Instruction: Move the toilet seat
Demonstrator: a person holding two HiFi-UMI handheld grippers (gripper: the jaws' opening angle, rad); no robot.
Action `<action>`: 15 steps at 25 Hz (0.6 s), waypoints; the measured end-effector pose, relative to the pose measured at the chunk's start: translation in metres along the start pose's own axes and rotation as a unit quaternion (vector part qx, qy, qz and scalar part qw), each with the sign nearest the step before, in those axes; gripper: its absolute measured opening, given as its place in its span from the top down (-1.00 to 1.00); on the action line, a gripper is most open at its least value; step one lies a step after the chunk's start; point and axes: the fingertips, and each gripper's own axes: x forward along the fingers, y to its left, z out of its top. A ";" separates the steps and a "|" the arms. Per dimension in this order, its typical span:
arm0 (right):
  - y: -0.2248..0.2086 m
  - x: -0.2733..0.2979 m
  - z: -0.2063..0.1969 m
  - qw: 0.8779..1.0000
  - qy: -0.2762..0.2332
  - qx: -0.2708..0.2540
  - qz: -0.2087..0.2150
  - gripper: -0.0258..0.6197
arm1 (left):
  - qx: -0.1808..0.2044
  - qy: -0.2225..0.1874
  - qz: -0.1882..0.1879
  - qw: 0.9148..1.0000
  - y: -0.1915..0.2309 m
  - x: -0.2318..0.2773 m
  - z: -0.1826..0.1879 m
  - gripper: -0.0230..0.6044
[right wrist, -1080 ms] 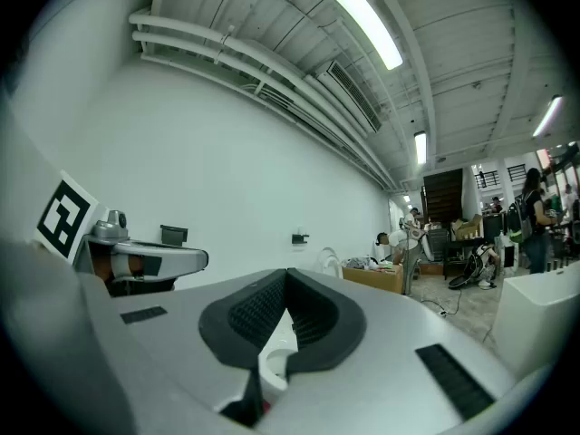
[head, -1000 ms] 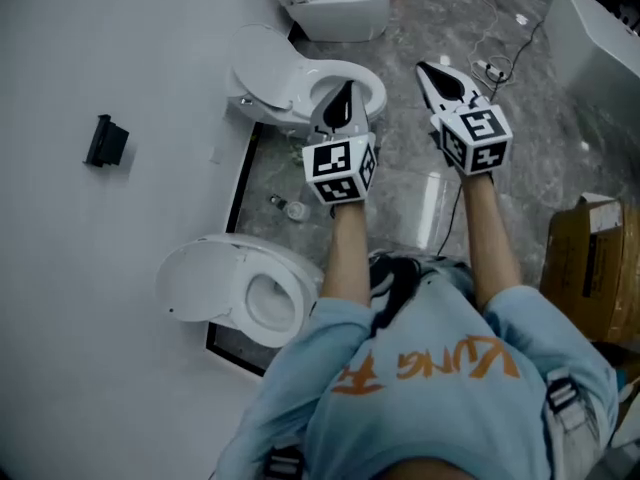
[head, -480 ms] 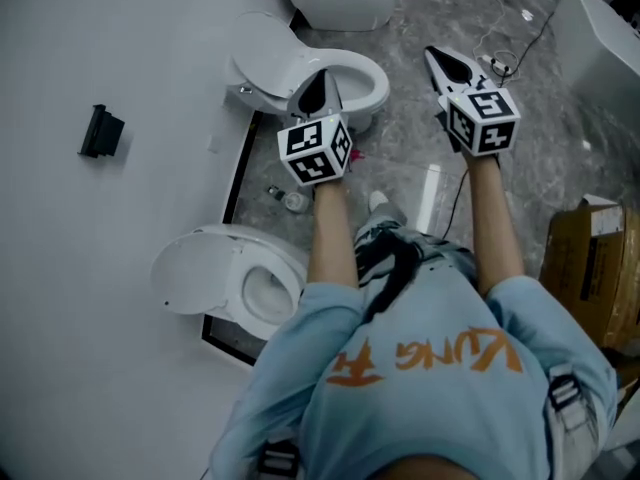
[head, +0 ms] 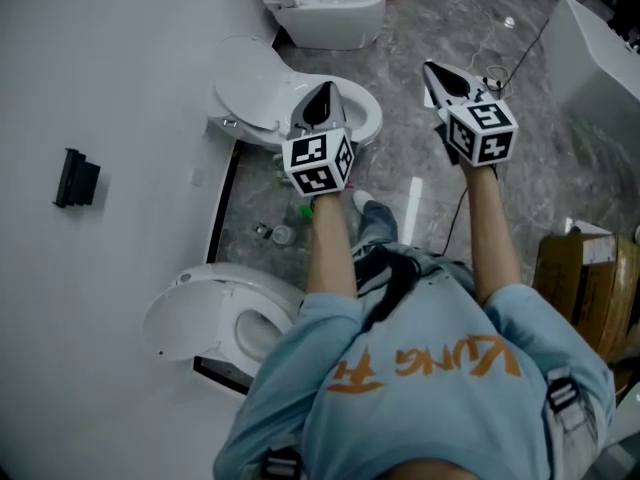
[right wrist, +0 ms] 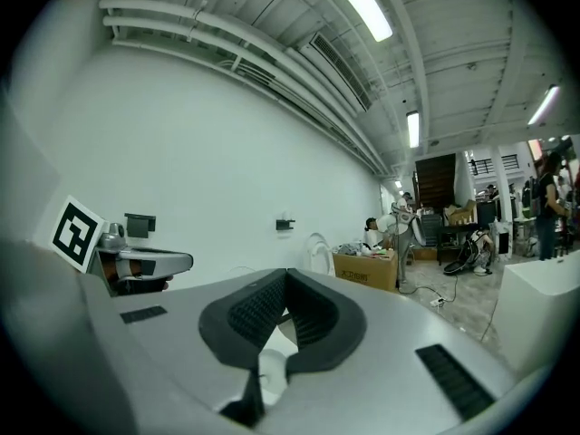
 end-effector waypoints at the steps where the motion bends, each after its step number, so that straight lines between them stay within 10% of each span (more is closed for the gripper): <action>1: -0.004 0.016 -0.002 1.000 0.005 -0.001 0.003 0.92 | 0.001 0.007 0.002 1.000 0.007 0.014 -0.004 0.92; 15: -0.021 0.266 -0.076 0.983 0.154 -0.021 0.092 0.92 | -0.133 0.136 0.095 0.977 0.192 0.160 -0.125 0.92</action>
